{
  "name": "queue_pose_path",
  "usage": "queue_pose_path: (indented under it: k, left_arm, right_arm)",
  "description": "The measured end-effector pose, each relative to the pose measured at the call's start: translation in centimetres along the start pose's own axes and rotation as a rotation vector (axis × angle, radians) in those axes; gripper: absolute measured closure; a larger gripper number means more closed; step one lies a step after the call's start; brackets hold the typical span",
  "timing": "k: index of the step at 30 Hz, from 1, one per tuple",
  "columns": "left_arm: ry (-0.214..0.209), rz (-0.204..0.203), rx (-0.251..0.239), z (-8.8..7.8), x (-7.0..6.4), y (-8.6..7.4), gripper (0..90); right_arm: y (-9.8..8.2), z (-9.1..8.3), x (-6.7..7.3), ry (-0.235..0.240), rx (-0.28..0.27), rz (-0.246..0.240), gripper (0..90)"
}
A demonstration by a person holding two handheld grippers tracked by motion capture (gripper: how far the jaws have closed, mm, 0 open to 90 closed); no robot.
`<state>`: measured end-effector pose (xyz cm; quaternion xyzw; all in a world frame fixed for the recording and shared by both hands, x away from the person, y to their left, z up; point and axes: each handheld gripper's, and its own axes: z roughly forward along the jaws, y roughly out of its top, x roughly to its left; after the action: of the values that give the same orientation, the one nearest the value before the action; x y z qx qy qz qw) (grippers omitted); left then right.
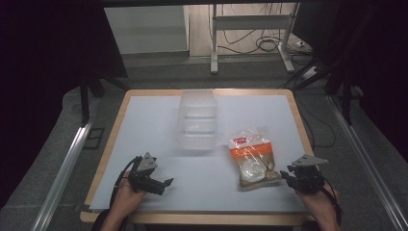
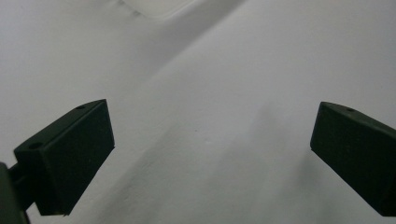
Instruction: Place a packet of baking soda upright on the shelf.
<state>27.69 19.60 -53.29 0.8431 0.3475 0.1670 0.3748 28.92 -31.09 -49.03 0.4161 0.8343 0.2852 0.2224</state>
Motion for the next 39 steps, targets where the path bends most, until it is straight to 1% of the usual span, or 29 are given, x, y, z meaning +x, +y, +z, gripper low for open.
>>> queue_pose_path:
  k: [2,3,4,7,10,11,13,15,17,19,20,21,23,24,27,28,29,30,31,33,34,36,37,39]
  left_arm:
    - [0.001,0.0,0.0,0.0,0.0,0.0,0.0]
    - [0.0,0.001,0.0,0.0,0.0,0.0,0.0]
    - [0.0,0.001,0.001,0.0,0.0,0.0,0.0]
    - [0.0,0.002,0.002,0.0,0.0,0.0,0.0]
    - [0.0,0.003,0.004,0.0,-0.1,0.0,0.0]
    - [-0.001,0.003,0.005,0.1,-0.1,0.0,0.0]
    - [-0.001,0.003,0.006,0.1,-0.1,0.0,0.0]
    - [-0.001,0.004,0.008,0.1,-0.1,0.0,0.0]
    - [-0.001,0.003,0.008,0.1,-0.1,0.0,0.0]
    - [-0.001,0.001,0.009,0.1,-0.1,0.0,0.0]
    - [-0.001,0.001,0.009,0.1,-0.1,0.0,0.0]
    - [-0.001,0.004,0.01,0.2,-0.1,0.1,0.0]
    - [-0.002,0.006,0.011,0.2,-0.2,0.1,0.0]
    - [-0.002,0.006,0.011,0.2,-0.2,0.1,0.0]
    - [-0.002,0.007,0.014,0.2,-0.2,0.1,0.0]
    - [-0.001,0.007,0.014,0.2,-0.2,0.1,0.0]
    - [-0.002,0.01,0.015,0.2,-0.2,0.1,0.0]
    - [-0.002,0.01,0.015,0.2,-0.2,0.1,0.0]
    - [-0.003,0.01,0.016,0.2,-0.2,0.1,0.0]
    - [-0.002,0.01,0.016,0.2,-0.2,0.1,0.0]
    - [-0.002,0.01,0.016,0.2,-0.2,0.1,0.0]
    - [-0.002,0.01,0.017,0.2,-0.2,0.1,0.0]
    - [-0.002,0.011,0.018,0.2,-0.3,0.1,0.0]
    - [-0.003,0.011,0.019,0.3,-0.3,0.1,0.0]
  right_arm:
    - [0.0,-0.1,-0.1,-0.005,-0.001,-0.002,74.8]
    - [0.0,-0.1,-0.2,0.001,-0.002,-0.003,79.2]
    - [0.1,-0.2,-0.3,-0.002,0.0,-0.004,84.9]
    - [0.0,0.1,-0.5,0.005,0.014,0.0,88.0]
    - [-0.1,0.4,-0.6,0.012,0.025,-0.004,88.1]
    - [-0.1,0.7,-0.5,0.024,0.036,-0.002,88.1]
    - [-0.1,0.9,-0.5,0.03,0.041,0.0,88.0]
    - [0.0,1.5,-0.4,0.048,0.058,-0.011,88.0]
    - [0.0,1.9,-0.4,0.066,0.072,-0.005,88.0]
    - [0.0,2.1,-0.4,0.072,0.077,-0.004,88.0]
    - [0.0,2.3,-0.4,0.068,0.09,-0.003,88.0]
    - [0.0,2.4,-0.5,0.071,0.089,-0.002,88.0]
    - [-0.1,2.4,-0.8,0.098,0.085,0.015,88.1]
    - [-0.1,2.4,-0.8,0.098,0.085,0.015,88.1]
    - [-0.2,2.4,-0.9,0.124,0.082,0.015,88.4]
    - [-0.2,2.4,-0.9,0.124,0.082,0.015,88.4]
    - [-0.3,2.3,-0.9,0.15,0.081,0.02,88.4]
    - [-0.3,2.3,-0.9,0.15,0.081,0.02,88.4]
    - [-0.3,2.3,-0.8,0.162,0.081,0.019,88.4]
    - [-0.4,2.1,-0.5,0.186,0.087,-0.004,88.4]
    - [-0.4,2.1,-0.5,0.186,0.087,-0.004,88.4]
    - [-0.4,2.1,-0.2,0.196,0.092,-0.022,88.4]
    - [-0.3,2.1,0.2,0.221,0.095,-0.039,88.4]
    - [-0.2,2.1,0.5,0.227,0.098,-0.046,88.4]
